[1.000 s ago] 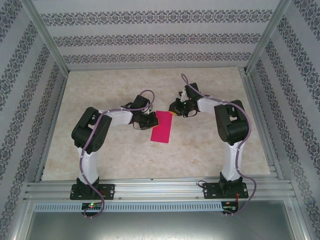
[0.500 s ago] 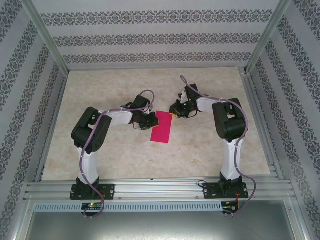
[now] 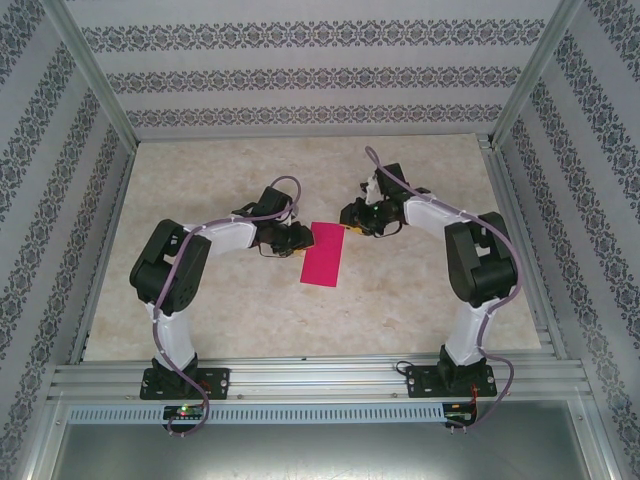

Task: Fold a paper plane with a square sheet of paper (pick it up from the middle)
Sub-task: Fold the triangle a second time at the center of the table.

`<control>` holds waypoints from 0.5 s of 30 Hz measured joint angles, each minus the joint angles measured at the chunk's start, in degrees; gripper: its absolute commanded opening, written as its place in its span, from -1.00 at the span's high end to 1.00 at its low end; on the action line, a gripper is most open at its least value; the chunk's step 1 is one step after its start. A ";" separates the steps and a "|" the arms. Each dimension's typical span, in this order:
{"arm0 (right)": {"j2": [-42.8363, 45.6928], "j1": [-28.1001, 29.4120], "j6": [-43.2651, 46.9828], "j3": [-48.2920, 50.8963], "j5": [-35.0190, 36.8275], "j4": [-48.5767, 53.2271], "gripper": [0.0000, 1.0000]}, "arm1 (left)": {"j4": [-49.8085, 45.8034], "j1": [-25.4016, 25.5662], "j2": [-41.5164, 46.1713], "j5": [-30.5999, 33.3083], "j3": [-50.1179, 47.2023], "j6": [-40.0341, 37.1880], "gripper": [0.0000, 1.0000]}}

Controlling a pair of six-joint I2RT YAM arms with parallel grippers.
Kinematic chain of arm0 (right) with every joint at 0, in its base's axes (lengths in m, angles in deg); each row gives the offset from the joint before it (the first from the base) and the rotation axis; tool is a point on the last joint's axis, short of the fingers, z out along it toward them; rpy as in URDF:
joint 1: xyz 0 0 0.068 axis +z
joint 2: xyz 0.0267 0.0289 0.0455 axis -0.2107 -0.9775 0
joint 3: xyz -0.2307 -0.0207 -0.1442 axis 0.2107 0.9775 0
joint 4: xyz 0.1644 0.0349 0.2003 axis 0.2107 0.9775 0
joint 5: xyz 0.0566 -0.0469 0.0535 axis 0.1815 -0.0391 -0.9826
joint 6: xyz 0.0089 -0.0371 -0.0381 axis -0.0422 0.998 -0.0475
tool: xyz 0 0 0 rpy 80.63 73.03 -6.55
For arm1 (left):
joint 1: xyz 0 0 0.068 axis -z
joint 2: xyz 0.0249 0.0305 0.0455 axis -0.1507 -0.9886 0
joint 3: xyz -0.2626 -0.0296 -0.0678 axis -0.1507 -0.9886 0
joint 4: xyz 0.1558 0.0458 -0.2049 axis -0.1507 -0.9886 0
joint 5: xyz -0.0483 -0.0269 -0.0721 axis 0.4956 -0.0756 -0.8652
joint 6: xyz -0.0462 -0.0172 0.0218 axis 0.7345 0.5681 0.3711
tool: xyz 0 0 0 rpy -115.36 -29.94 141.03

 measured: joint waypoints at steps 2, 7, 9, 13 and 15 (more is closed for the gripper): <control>0.57 1.27 -0.24 2.43 0.24 -0.63 0.29 | -0.02 -0.70 0.00 -0.20 -0.26 0.00 0.33; 0.61 4.28 -0.94 7.45 0.68 -0.76 0.28 | 0.00 -1.46 0.00 -1.25 -0.35 0.00 0.31; 0.61 5.07 -1.57 8.39 0.66 -1.27 0.28 | -0.02 -1.46 0.00 -1.57 -0.35 0.00 0.30; 0.61 5.53 -2.64 9.44 0.63 -3.04 0.28 | -0.02 -1.46 0.00 -2.10 -0.35 0.00 0.29; 0.59 5.53 -2.86 9.46 0.70 -3.26 0.28 | -0.02 -1.46 0.00 -2.56 -0.35 0.00 0.27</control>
